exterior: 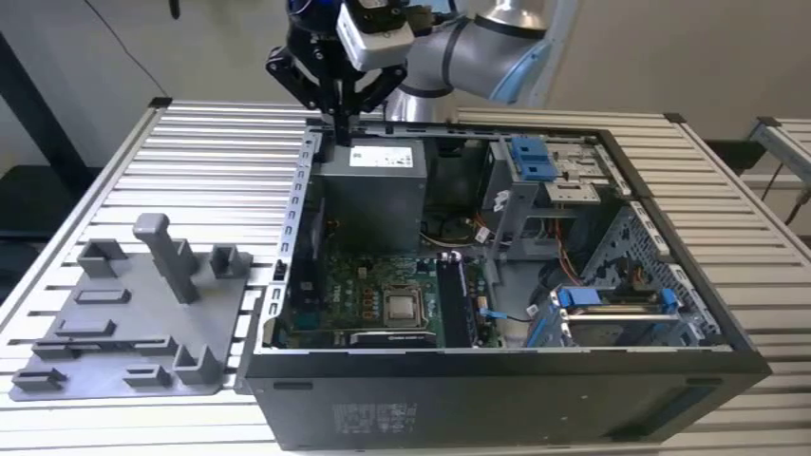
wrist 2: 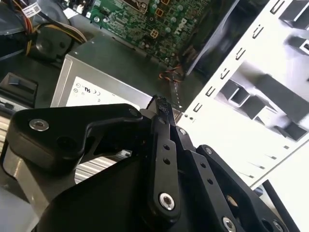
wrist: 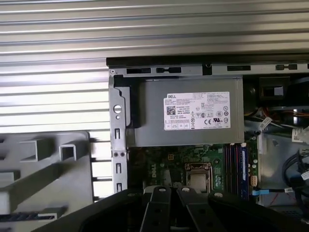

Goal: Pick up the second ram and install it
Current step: 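Reach for the second ram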

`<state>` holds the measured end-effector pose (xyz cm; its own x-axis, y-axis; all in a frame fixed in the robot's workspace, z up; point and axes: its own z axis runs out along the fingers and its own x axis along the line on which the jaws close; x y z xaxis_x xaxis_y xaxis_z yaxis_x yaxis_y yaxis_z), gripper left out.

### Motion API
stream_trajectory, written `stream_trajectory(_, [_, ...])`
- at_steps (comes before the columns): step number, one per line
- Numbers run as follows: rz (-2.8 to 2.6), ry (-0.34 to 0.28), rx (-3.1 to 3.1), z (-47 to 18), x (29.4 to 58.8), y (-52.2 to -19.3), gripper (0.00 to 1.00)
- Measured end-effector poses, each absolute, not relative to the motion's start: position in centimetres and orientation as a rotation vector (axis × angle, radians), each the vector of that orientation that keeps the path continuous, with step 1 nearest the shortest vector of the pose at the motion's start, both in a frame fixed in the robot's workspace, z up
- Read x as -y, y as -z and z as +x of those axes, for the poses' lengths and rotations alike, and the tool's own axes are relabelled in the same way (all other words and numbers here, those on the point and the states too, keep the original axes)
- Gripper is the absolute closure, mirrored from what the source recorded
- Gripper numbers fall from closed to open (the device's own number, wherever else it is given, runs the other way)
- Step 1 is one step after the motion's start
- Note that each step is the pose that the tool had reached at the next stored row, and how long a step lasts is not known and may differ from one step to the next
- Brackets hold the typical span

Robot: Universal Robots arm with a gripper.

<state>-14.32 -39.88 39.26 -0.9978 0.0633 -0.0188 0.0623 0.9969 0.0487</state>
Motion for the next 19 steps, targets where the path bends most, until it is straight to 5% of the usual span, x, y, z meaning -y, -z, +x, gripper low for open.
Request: stream_trajectory(19, [0.081, -0.075, -3.120, -17.8, 39.9, -39.3, 0.89])
